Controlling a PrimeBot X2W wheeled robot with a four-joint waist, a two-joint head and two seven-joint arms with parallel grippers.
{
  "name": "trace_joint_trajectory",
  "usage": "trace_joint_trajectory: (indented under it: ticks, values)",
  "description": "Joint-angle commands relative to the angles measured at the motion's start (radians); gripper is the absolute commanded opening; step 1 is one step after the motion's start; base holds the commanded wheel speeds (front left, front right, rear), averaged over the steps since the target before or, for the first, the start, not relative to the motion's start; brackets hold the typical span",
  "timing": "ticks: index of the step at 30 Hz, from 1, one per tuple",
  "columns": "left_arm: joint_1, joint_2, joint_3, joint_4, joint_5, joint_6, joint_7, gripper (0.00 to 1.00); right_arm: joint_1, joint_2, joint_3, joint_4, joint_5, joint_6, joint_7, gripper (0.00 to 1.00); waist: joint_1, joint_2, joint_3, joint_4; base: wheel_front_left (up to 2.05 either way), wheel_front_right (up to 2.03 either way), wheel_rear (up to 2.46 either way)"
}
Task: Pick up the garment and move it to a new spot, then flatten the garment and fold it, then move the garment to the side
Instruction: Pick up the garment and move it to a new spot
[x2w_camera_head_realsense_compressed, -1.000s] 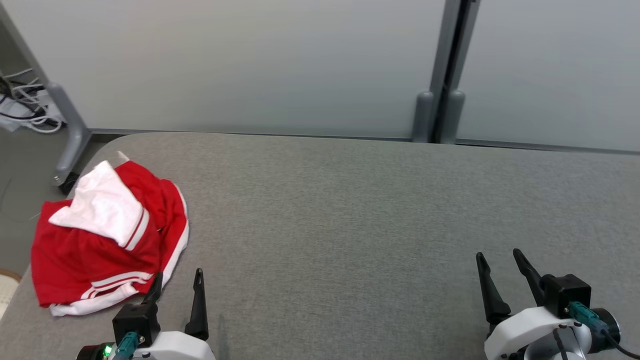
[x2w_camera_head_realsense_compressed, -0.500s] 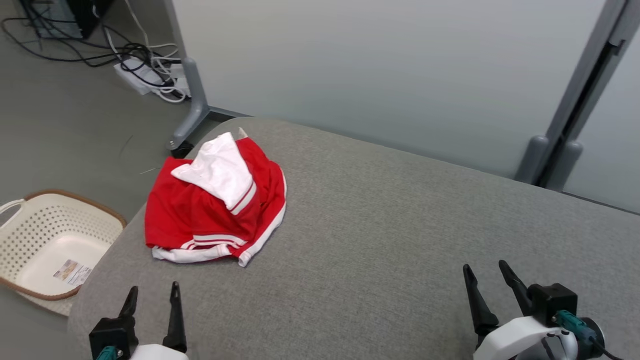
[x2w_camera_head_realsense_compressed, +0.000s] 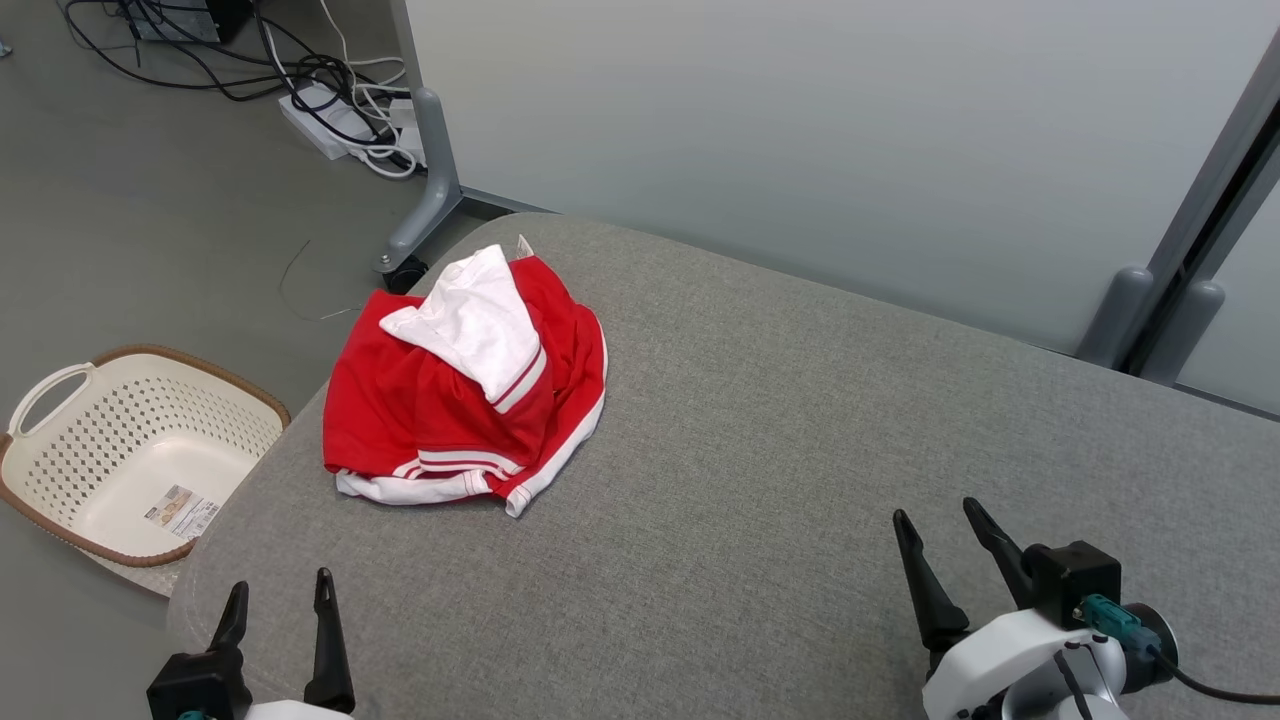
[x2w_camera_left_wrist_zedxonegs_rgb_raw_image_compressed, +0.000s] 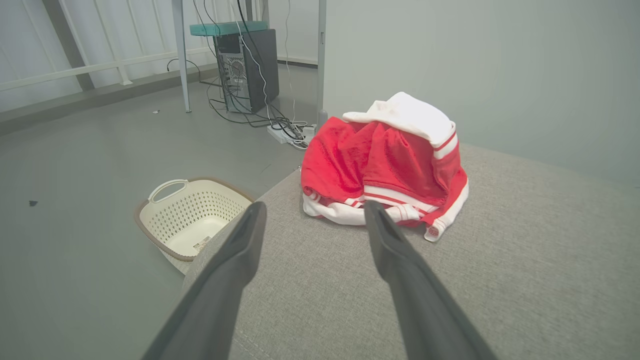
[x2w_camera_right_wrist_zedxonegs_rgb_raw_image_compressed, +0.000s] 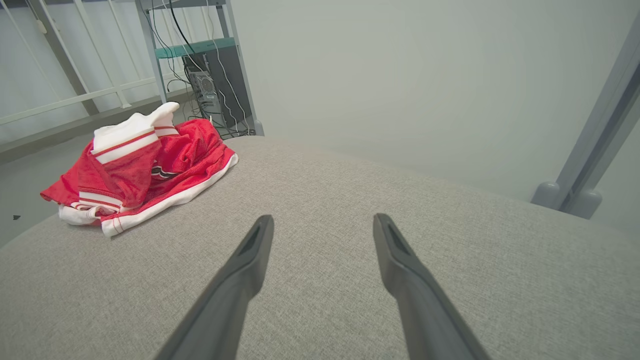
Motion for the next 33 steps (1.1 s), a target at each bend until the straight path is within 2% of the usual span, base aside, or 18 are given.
trace_joint_trajectory:
  ticks: [1,5,9,13,18,21,27,33]
  values:
    - [0.002,0.005,0.004,-0.005,-0.004,0.006,0.002,1.00,-0.007,-0.008,0.002,0.002,0.008,0.002,-0.008,1.00,-0.0001,0.0000,0.000,0.000,0.00,0.00,0.00]
    - [-0.014,0.013,0.002,-0.011,-0.006,0.004,0.014,1.00,-0.001,-0.008,0.001,0.012,0.013,0.002,-0.013,1.00,-0.0001,0.0000,-0.001,-0.002,0.00,0.00,0.00]
    - [-0.063,0.024,-0.014,0.007,-0.014,-0.018,0.045,1.00,0.008,-0.008,-0.010,0.018,0.015,0.002,-0.019,1.00,-0.0001,0.0000,-0.002,-0.006,0.00,0.00,0.00]
    - [-0.205,0.027,-0.036,0.091,-0.064,-0.081,0.144,1.00,0.019,-0.008,-0.028,0.011,0.000,0.002,-0.018,1.00,-0.0001,0.0000,0.008,-0.011,0.00,0.00,0.00]
    - [-0.443,0.041,-0.039,0.261,-0.107,-0.118,0.283,1.00,0.000,-0.008,-0.031,-0.022,-0.025,0.002,0.009,1.00,-0.0001,0.0000,0.060,-0.051,0.00,0.00,0.00]
    - [-0.580,0.042,-0.011,0.374,-0.143,-0.118,0.329,1.00,-0.013,-0.009,-0.024,-0.050,-0.049,0.001,0.035,1.00,-0.0001,0.0000,0.108,-0.101,0.00,0.00,0.00]
    - [-0.750,0.065,0.029,0.560,-0.205,-0.114,0.453,1.00,-0.032,-0.008,-0.033,-0.123,-0.111,0.001,0.086,1.00,-0.0001,0.0000,0.209,-0.204,0.00,0.00,0.00]
    - [-0.831,0.095,0.055,0.706,-0.212,-0.054,0.500,1.00,-0.040,-0.008,-0.042,-0.199,-0.145,0.001,0.126,1.00,-0.0001,0.0000,0.293,-0.278,0.00,0.00,0.00]
